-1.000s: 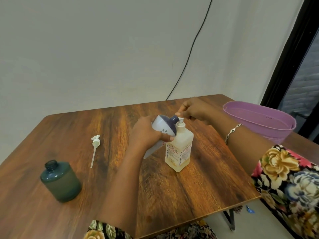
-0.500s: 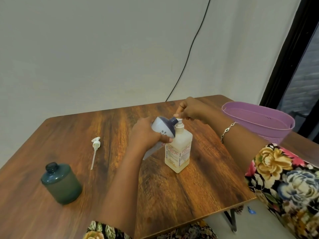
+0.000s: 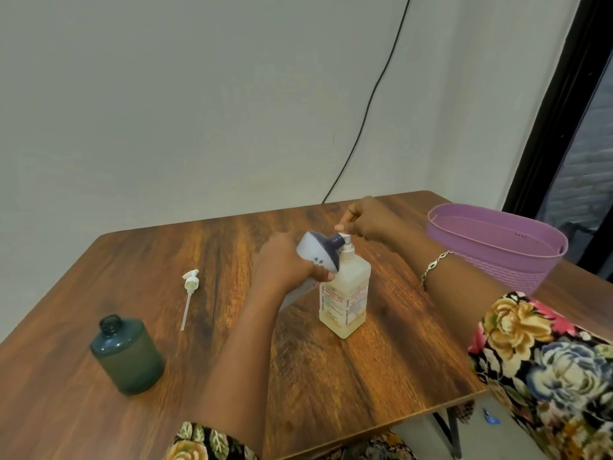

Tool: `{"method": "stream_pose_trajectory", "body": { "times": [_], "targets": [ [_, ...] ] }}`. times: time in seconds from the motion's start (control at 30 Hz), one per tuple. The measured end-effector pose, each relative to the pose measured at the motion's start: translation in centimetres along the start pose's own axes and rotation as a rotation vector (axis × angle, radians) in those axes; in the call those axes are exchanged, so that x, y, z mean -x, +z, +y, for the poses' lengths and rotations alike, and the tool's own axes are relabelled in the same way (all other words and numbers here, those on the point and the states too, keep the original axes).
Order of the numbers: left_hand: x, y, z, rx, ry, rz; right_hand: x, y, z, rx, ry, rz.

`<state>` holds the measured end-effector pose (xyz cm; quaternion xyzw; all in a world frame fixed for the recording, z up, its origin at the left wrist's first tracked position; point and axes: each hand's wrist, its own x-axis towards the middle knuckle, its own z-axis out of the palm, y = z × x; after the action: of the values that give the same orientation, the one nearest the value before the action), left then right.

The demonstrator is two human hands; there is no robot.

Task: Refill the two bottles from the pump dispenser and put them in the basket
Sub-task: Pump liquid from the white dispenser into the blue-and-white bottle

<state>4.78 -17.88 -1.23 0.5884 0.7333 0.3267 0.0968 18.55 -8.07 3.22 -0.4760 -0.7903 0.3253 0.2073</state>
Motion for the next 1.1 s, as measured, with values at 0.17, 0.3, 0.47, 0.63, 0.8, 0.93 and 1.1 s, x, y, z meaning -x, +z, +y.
{"method": "stream_pose_trajectory", "body": {
  "times": [0.17, 0.3, 0.47, 0.63, 0.8, 0.93, 1.1],
  "targets": [
    [-0.1, -1.2, 0.9, 0.046, 0.007, 0.024, 0.1, -1.4, -1.5, 0.004, 0.034, -0.035],
    [-0.3, -0.6, 0.4, 0.027, -0.003, 0.01, -0.1, -0.4, -0.3, 0.015, 0.06, -0.049],
    [-0.2, 0.0, -0.1, 0.009, 0.003, -0.003, 0.0, 0.1, 0.3, -0.002, 0.038, -0.037],
    [-0.2, -1.0, 0.5, 0.077, 0.019, 0.036, -0.4, -0.8, -1.4, -0.05, 0.054, -0.036],
    [-0.3, -0.6, 0.2, 0.062, 0.007, 0.016, -0.4, 0.0, -0.4, 0.06, 0.002, -0.016],
    [0.0, 0.0, -0.1, 0.073, 0.009, -0.008, -0.3, 0.3, 0.6, 0.082, -0.018, -0.024],
    [-0.2, -1.0, 0.7, 0.098, 0.027, 0.012, 0.1, -1.1, -1.0, 0.038, -0.027, -0.024]
  ]
}}
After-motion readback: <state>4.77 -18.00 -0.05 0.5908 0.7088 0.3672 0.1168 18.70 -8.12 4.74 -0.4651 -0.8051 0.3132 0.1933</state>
